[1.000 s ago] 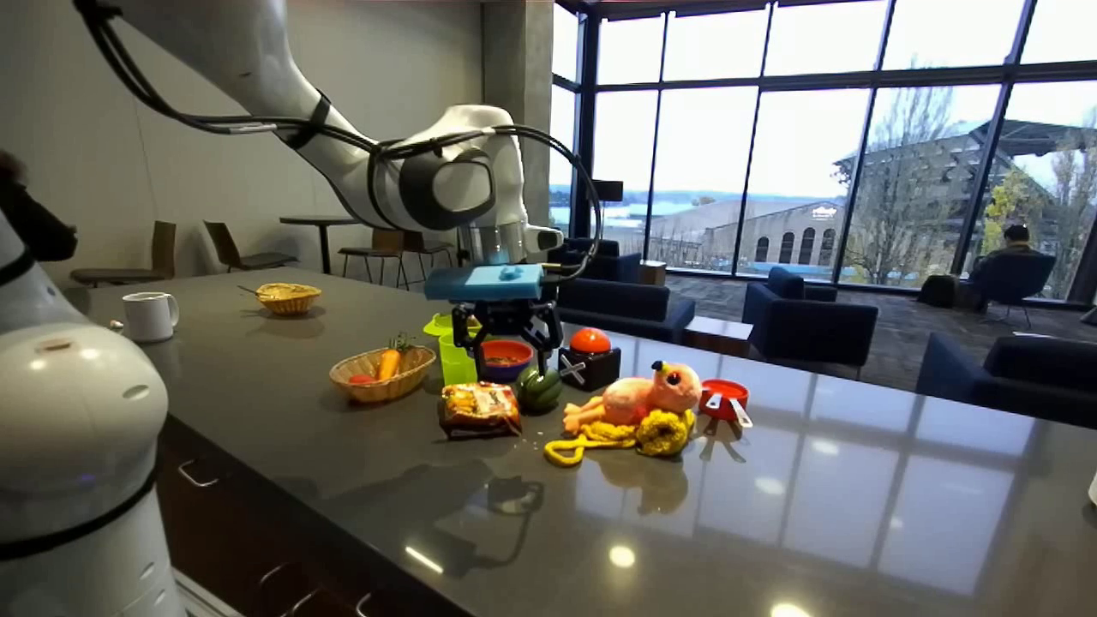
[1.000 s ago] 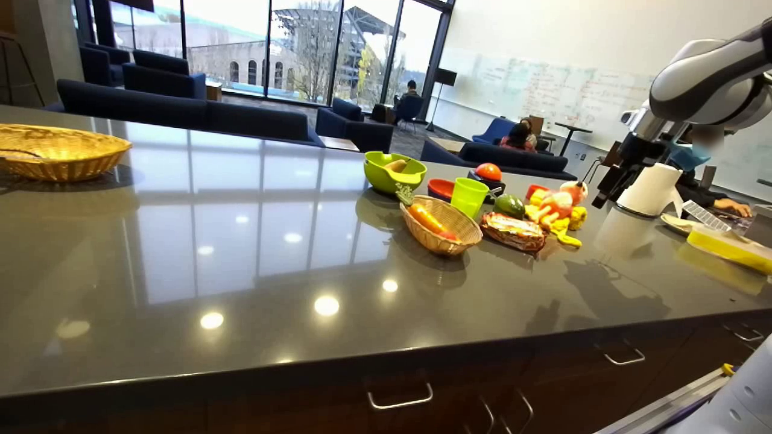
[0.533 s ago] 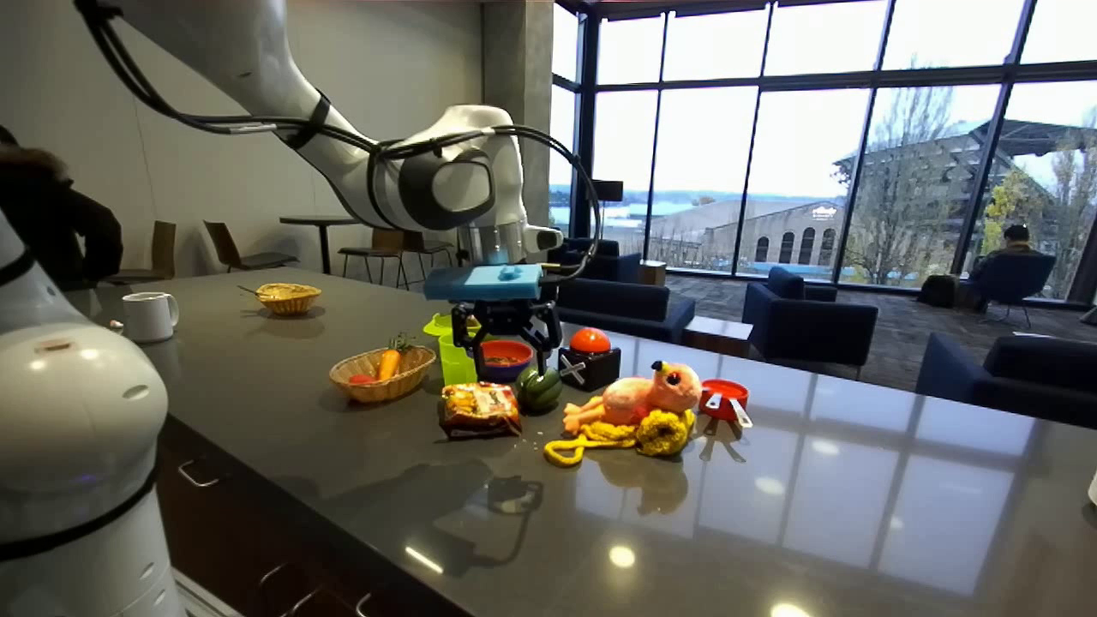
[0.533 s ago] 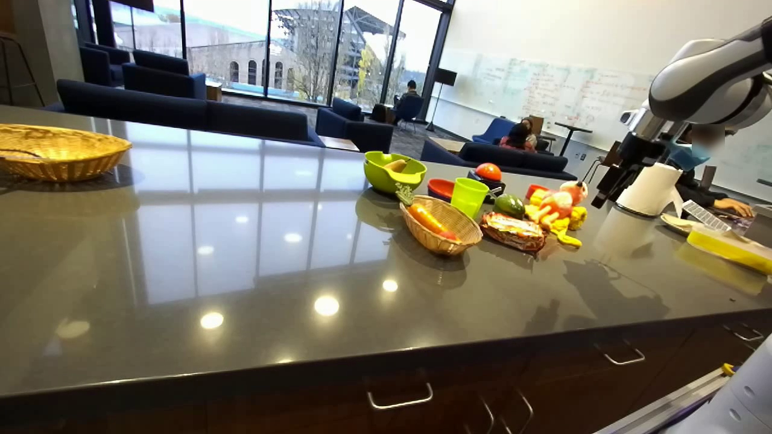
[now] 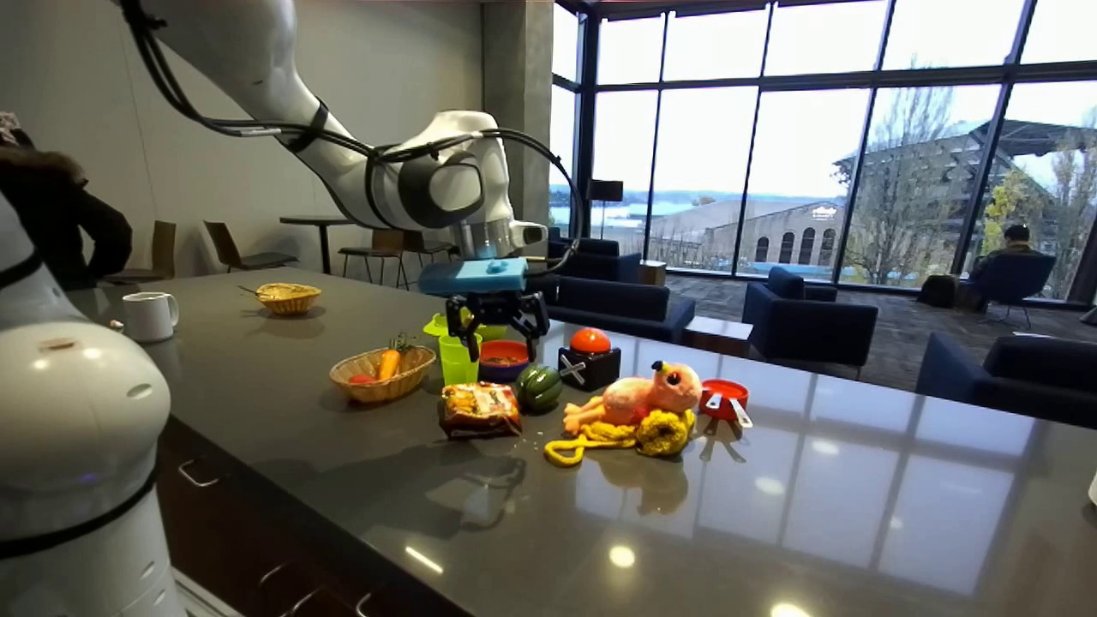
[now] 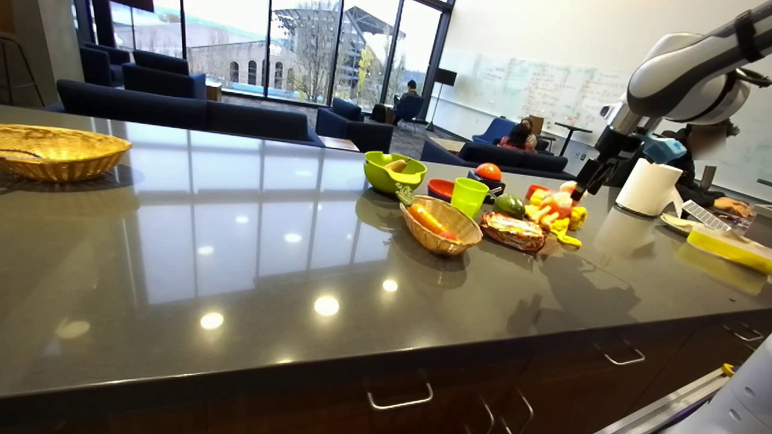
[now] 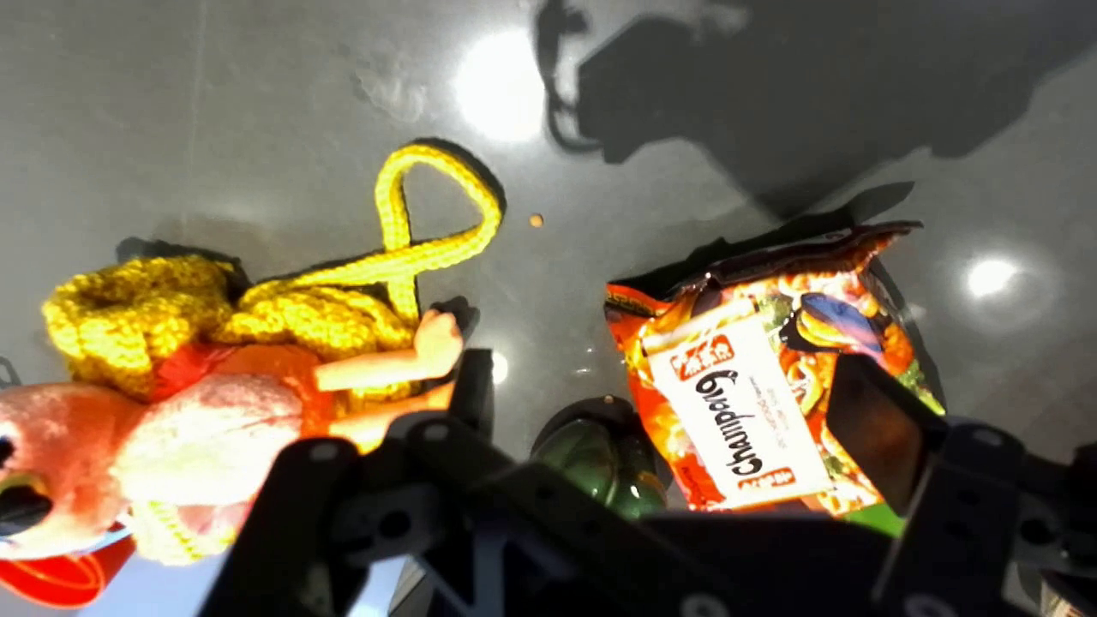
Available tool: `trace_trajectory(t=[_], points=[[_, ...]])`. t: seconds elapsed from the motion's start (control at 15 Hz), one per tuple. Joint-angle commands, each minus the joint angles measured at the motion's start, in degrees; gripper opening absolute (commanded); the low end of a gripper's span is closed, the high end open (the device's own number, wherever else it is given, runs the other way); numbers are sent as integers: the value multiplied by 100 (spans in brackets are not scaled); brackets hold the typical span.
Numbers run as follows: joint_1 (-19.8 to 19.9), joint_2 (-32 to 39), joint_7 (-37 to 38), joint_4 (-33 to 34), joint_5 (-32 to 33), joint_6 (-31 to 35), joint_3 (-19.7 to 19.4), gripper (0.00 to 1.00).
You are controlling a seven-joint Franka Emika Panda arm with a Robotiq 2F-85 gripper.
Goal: Remove the pear from the green bowl and put it on the right side of the counter
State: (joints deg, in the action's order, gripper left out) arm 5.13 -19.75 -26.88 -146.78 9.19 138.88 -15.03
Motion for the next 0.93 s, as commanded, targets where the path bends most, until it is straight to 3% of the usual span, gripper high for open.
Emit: trace_trajectory(t=[0.0, 0.4, 0.87], points=[[-80, 545, 290, 366, -132, 251, 253, 100], [-219, 1419, 700, 998, -194, 556, 688, 100], [-377, 2092, 762, 2061, -307, 119, 1146, 100]])
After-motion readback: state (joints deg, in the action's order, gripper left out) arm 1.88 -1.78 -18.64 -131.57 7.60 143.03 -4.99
